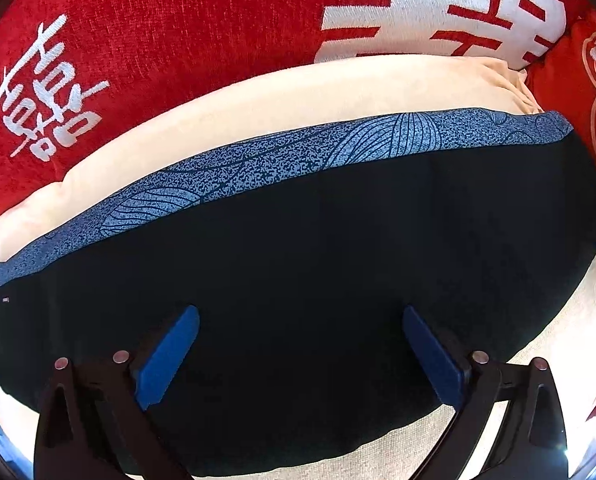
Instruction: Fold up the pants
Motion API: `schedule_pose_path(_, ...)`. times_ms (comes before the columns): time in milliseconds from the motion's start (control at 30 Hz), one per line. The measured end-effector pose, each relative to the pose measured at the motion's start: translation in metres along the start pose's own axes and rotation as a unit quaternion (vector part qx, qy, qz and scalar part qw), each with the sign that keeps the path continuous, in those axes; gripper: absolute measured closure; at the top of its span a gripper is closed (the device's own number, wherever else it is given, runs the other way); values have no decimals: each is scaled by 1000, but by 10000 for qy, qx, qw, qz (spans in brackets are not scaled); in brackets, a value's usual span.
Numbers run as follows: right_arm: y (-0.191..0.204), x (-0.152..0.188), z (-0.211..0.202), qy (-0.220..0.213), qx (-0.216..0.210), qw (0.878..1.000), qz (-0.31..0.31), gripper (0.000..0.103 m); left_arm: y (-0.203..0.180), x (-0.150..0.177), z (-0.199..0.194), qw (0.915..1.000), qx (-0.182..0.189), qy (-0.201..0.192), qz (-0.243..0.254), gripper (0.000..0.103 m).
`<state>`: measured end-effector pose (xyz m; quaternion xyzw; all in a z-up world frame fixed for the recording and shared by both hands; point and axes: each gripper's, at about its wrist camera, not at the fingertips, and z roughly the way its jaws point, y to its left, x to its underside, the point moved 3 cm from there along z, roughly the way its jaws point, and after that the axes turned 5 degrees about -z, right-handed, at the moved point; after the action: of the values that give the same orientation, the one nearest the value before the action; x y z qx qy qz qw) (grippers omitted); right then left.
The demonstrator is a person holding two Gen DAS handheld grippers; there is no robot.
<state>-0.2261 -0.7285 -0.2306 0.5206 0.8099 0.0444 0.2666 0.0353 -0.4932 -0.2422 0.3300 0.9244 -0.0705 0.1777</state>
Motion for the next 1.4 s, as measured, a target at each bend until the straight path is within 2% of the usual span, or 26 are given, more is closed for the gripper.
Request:
schedule_pose_path(100,17,8,-18,-249,91,9992,-311,65,1,0,1,10000,0,-8,16,1)
schedule_pose_path(167,36,12,-24,-344,-7,9971,-673,62,-4,-3,7,10000,-24,14,-37,0)
schedule_pose_path(233,53,10,-16,-297,-83,9948,-968,56,-5,-4,9,10000,-26,47,-64,0)
schedule_pose_path(333,65,4,14,-67,67,9922,-1241,55,-7,-6,11,9999,-18,108,-49,0)
schedule_pose_path(433,59,-3,27,-213,157,9914,-1285,56,-10,-9,12,9999,-77,144,0,0)
schedule_pose_path(500,57,-5,18,-359,306,9925,-1127,55,-13,-13,12,9998,-133,142,64,0)
schedule_pose_path(567,50,-1,5,-408,233,9953,-843,54,-17,-15,11,9996,-193,121,151,0)
schedule_pose_path(633,46,5,-5,-288,65,9968,-742,41,-20,-17,11,9994,-255,112,213,0)
schedule_pose_path(667,44,11,-10,-258,-33,9973,-690,40,-21,-18,11,9992,-291,103,251,0)
schedule_pose_path(767,41,36,-12,-50,-239,9981,-570,39,-30,-21,10,9984,-415,70,382,0)
schedule_pose_path(967,32,74,-2,231,-249,9991,-268,39,-37,-28,8,9970,-591,129,489,0)
schedule_pose_path(1167,27,77,-2,187,-346,9989,-245,38,-45,-31,8,9941,-778,85,749,0)
schedule_pose_path(1400,22,76,-1,160,-542,9981,-249,37,-51,-33,7,9942,-774,93,736,0)
